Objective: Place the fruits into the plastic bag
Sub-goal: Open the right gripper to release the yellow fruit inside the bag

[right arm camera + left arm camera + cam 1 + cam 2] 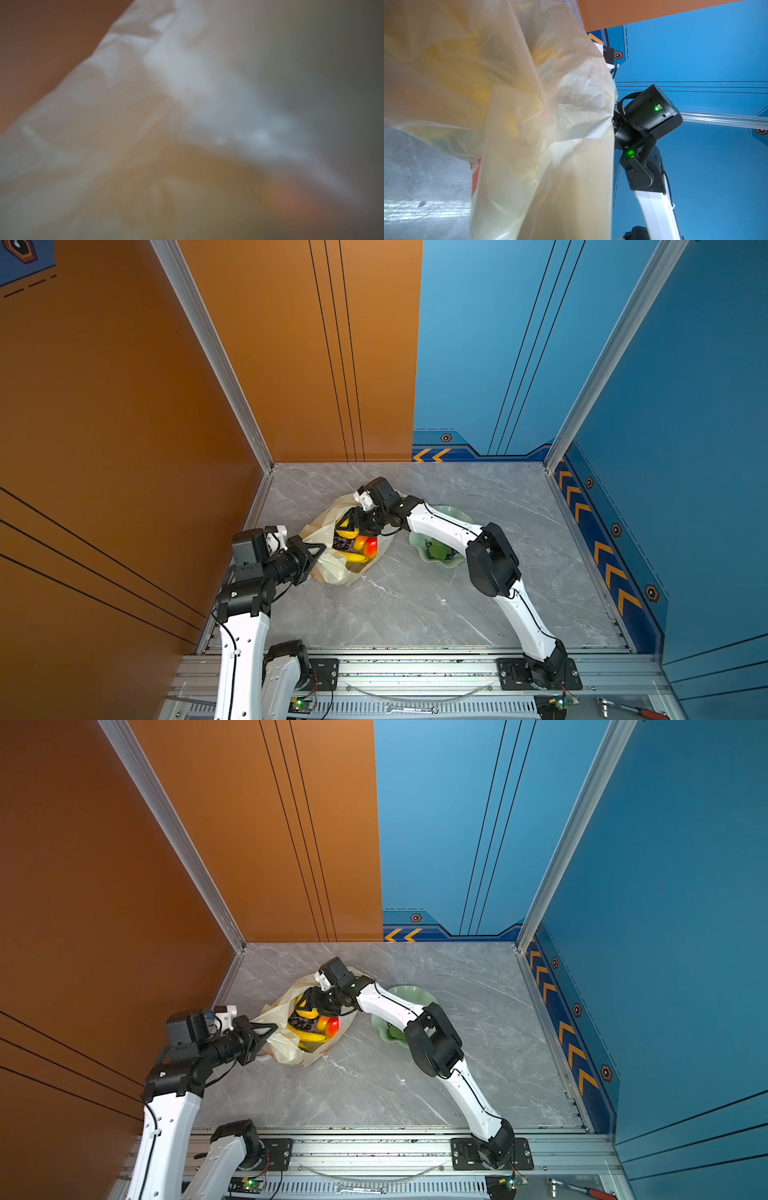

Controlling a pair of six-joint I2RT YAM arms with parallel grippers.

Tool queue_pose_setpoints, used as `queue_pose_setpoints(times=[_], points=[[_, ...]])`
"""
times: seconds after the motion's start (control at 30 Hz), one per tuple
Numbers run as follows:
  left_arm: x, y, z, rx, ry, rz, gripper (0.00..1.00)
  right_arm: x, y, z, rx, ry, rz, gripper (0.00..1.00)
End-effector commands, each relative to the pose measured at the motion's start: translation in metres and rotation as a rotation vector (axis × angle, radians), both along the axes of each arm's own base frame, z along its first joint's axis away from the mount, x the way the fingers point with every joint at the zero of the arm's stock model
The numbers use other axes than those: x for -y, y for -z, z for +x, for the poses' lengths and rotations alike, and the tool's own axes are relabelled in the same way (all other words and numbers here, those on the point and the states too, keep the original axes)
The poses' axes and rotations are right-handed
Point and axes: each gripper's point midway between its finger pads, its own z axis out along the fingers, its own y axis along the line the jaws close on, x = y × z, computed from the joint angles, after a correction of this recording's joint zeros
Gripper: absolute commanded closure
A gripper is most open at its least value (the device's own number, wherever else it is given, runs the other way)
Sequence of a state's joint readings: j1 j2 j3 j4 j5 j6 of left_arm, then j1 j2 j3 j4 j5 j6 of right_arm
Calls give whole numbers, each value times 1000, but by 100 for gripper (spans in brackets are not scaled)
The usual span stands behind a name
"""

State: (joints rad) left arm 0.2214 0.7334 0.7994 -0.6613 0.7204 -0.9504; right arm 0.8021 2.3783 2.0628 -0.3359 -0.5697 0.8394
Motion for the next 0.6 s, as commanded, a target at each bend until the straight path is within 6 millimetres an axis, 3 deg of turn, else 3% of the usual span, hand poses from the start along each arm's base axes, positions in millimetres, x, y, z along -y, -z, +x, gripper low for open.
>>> queue_pose_setpoints(times=[0.0, 0.1, 0.13, 0.57], points=[[4, -12, 1, 34, 21, -13, 100, -2, -7, 20, 33, 69, 5, 32], [5, -13, 1, 39, 24, -13, 100, -8, -5, 25, 29, 76, 14, 17], [5, -13, 1, 37, 24, -15, 100, -10, -6, 26, 31, 80, 18, 2], [5, -14, 1, 44, 25, -17, 100, -17, -30, 29, 64, 83, 57, 0]])
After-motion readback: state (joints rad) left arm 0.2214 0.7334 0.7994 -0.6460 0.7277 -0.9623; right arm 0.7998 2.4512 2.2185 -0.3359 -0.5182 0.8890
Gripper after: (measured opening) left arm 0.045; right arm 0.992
